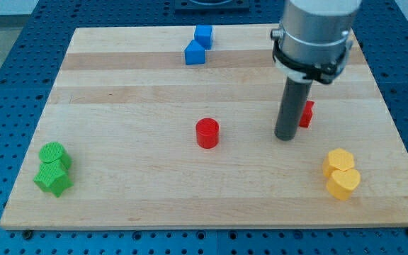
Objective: Push the red circle into the red star
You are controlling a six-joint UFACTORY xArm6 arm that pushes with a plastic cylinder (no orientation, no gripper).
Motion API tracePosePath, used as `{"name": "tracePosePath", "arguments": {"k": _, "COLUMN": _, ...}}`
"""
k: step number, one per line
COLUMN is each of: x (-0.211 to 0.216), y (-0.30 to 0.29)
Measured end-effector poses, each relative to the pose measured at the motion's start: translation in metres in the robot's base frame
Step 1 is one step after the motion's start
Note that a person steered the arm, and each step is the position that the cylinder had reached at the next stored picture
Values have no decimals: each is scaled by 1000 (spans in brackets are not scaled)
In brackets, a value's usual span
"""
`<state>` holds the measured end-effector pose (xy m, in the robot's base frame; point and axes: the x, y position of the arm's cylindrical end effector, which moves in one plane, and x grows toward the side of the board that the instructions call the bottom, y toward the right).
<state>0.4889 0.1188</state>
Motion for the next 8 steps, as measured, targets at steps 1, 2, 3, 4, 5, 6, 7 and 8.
{"name": "tracePosePath", "arguments": {"k": 1, "x": -24, "y": 22}}
{"name": "tracePosePath", "arguments": {"k": 2, "x": -56, "y": 2}}
{"name": "tracePosePath", "arguments": {"k": 3, "x": -36, "y": 28}}
{"name": "tracePosePath", "arguments": {"k": 4, "x": 44, "y": 0}}
{"name": "tracePosePath", "arguments": {"k": 5, "x": 83, "y": -100}}
{"name": "tracePosePath", "arguments": {"k": 6, "x": 61, "y": -190}}
{"name": "tracePosePath", "arguments": {"k": 7, "x": 15, "y": -172}}
{"name": "tracePosePath", "arguments": {"k": 8, "x": -19, "y": -142}}
